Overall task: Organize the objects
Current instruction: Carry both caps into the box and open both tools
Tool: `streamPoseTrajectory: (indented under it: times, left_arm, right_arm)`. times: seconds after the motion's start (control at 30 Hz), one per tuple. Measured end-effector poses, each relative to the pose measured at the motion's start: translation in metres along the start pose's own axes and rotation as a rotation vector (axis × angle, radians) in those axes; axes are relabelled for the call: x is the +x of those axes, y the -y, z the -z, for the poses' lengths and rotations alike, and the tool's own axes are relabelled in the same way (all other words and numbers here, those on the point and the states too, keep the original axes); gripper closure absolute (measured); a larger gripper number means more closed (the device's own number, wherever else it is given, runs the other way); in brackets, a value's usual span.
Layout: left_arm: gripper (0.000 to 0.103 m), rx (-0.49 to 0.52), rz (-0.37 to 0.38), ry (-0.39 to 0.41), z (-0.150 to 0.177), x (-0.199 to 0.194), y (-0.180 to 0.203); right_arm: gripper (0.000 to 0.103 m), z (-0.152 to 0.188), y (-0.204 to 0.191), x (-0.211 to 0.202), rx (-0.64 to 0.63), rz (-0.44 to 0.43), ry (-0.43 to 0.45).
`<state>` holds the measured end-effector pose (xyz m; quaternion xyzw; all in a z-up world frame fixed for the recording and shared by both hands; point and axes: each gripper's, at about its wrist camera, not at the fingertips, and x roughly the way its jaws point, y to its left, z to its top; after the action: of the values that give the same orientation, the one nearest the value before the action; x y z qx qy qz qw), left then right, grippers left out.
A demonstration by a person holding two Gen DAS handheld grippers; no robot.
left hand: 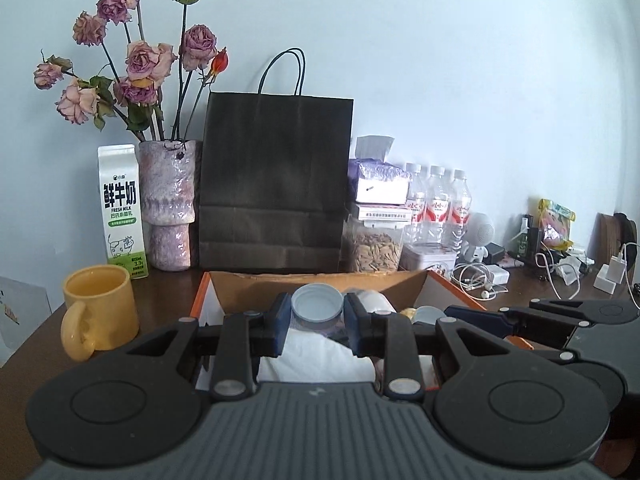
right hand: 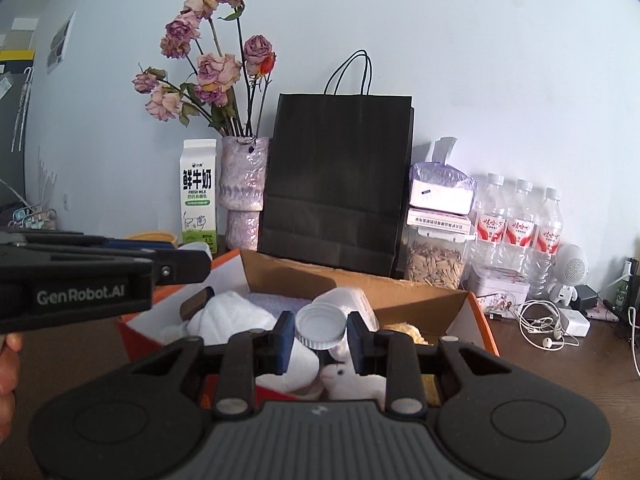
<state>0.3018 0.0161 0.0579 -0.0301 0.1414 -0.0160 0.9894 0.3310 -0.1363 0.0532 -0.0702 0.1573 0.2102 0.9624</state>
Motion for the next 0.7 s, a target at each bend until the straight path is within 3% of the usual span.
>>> streamPoseTrajectory:
  times: [0.3,0.7]
  left_arm:
    - [0.074,-0.034,-0.021,-0.017,-0.002,0.039,-0.011]
    - [0.074,0.003,-0.02,-0.067,0.007,0.071,-0.013]
  right_arm:
    - [0.076,-0.002,0.013,0.034,0.024,0.004,0.001]
    - [0.076,0.011,0.031,0.061,0.049,-0.005,-0.055]
